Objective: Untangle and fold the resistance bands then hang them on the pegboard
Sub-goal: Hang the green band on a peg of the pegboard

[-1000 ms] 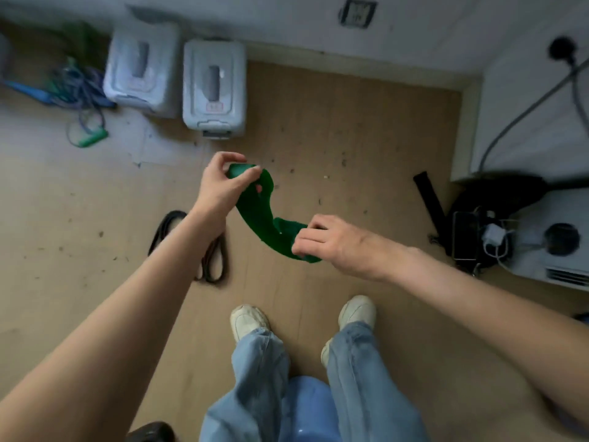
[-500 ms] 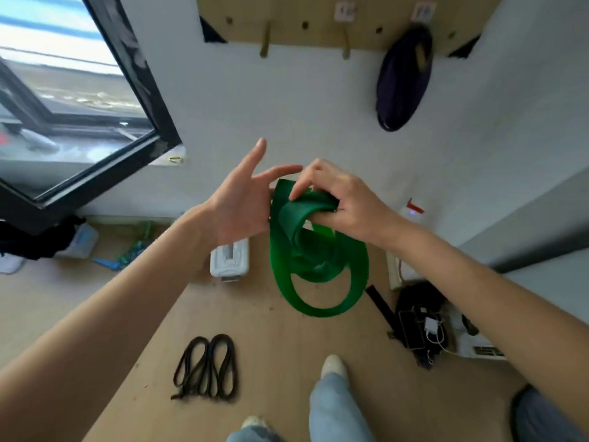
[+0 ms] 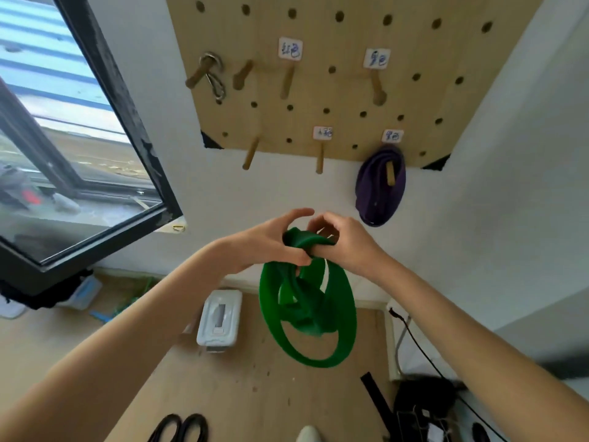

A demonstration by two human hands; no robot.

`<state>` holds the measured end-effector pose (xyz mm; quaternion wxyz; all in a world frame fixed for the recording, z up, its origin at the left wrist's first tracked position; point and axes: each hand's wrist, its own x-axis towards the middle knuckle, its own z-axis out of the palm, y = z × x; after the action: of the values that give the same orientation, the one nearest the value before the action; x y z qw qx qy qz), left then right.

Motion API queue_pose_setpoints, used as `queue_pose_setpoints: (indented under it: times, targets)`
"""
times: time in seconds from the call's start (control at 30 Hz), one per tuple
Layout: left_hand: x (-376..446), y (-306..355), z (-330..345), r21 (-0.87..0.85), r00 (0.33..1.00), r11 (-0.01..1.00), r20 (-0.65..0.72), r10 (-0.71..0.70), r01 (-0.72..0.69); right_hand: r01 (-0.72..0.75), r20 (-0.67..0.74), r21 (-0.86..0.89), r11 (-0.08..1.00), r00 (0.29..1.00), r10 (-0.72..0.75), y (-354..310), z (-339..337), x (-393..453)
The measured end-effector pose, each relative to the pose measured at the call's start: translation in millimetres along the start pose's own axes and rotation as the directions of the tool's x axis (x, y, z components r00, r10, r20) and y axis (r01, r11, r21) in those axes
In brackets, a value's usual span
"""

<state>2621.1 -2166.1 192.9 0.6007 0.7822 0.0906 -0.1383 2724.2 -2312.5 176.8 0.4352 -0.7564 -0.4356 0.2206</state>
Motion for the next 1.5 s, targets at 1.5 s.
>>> queue_pose_setpoints:
  times: [1.5]
  targets:
    - [65,15,-130,-0.171,0.883,0.975,0.425,0.201,-0.140,0.531,0.312,-0.804,0.267,0.759,-0.572,-53,-38,75]
